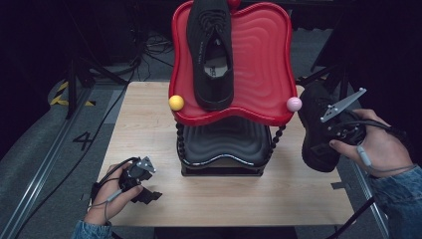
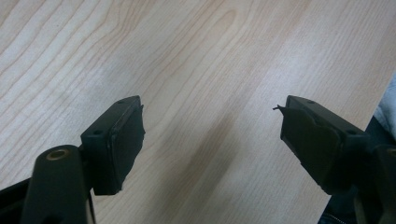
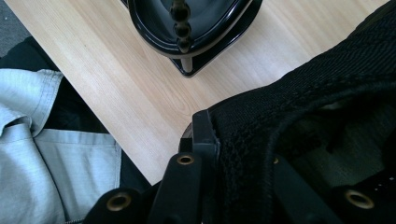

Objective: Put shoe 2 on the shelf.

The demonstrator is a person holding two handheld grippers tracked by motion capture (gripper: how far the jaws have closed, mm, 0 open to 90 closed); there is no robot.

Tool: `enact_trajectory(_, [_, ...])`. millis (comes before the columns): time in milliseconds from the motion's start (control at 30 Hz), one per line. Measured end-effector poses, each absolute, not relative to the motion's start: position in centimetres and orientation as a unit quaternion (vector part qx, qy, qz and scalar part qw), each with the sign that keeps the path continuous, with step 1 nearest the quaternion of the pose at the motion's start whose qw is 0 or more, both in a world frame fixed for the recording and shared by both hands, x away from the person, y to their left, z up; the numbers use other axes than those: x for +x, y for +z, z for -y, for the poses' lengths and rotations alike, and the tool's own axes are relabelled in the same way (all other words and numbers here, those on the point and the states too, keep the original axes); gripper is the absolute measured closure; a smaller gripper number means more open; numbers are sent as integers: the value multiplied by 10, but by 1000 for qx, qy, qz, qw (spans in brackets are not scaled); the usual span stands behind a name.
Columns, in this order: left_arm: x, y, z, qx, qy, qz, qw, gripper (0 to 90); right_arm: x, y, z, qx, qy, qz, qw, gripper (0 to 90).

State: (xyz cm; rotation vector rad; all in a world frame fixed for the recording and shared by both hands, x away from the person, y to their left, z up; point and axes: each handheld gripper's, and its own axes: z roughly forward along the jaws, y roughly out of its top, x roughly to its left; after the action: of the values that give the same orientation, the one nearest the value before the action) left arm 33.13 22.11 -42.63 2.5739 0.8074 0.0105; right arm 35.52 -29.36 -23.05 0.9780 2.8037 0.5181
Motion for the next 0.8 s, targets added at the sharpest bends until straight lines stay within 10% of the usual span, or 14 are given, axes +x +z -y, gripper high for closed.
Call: enact_trajectory(800, [332,-428,-220,934,8,-288,210,219,349,-162,297,314,211,-922,83,855])
